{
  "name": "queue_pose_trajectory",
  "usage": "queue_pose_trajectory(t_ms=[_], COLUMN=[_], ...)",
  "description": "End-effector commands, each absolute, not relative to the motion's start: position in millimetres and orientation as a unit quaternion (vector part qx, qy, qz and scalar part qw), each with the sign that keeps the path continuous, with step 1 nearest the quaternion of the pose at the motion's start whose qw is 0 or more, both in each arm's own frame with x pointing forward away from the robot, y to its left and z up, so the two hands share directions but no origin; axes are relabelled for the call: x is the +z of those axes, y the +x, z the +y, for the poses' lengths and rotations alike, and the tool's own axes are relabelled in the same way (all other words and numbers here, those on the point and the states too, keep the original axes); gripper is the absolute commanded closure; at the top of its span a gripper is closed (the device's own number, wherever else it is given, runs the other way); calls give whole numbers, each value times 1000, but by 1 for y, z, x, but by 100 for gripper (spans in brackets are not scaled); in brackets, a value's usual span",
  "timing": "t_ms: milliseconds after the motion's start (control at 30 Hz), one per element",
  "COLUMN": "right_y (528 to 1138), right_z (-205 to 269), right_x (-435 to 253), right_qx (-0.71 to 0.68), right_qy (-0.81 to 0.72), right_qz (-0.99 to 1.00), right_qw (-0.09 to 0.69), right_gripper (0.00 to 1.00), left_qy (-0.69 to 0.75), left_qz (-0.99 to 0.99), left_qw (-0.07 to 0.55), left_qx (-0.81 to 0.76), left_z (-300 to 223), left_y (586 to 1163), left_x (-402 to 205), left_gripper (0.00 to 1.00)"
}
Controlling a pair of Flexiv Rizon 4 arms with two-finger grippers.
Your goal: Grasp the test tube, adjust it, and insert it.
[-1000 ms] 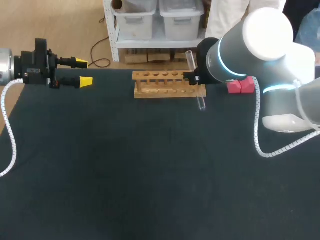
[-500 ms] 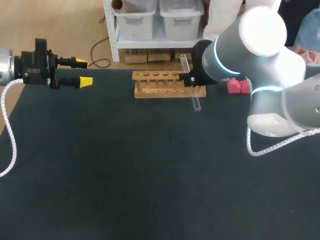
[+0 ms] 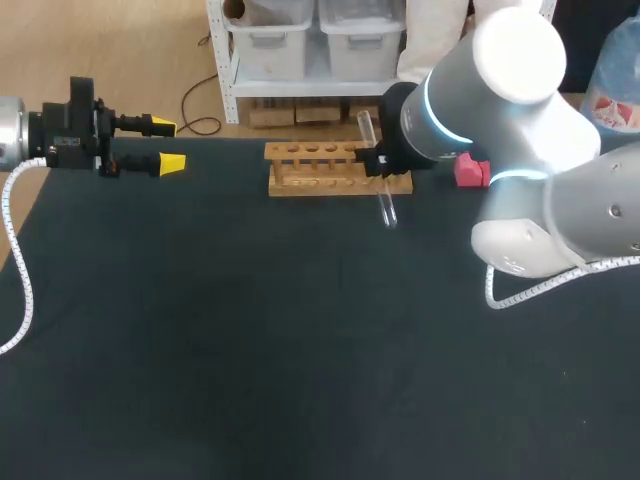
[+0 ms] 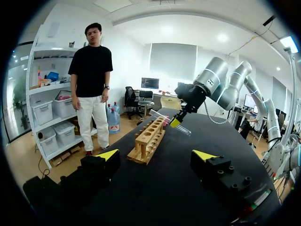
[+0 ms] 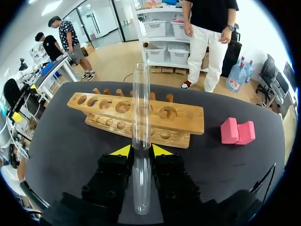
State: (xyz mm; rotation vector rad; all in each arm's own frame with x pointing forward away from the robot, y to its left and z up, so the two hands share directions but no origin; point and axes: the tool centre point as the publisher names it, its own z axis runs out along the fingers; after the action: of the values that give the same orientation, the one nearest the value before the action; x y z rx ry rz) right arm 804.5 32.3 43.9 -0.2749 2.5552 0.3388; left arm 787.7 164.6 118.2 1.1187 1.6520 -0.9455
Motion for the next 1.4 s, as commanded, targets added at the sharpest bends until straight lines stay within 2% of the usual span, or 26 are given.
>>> queue_pose_trajectory(t_ms=[33,667,933,1400], right_y=[809,806,794,776], right_z=[34,34,32,1], right_x=[43,39,57,114], right_qx=[132,142,153,134], right_qy=[-103,-98,-75,-46], right_qz=[952,955,952,941], right_qw=[256,240,254,307], right_gripper=[100,100,100,100], left_qy=[452,452,452,452], left_qz=[667,667,667,667], left_qw=[453,453,453,453], left_qx=[-382,-382,-382,-382], left_z=[165,165,165,165], left_y=[787,787,787,787], left_x=[117,117,117,117], left_gripper=[0,0,0,0])
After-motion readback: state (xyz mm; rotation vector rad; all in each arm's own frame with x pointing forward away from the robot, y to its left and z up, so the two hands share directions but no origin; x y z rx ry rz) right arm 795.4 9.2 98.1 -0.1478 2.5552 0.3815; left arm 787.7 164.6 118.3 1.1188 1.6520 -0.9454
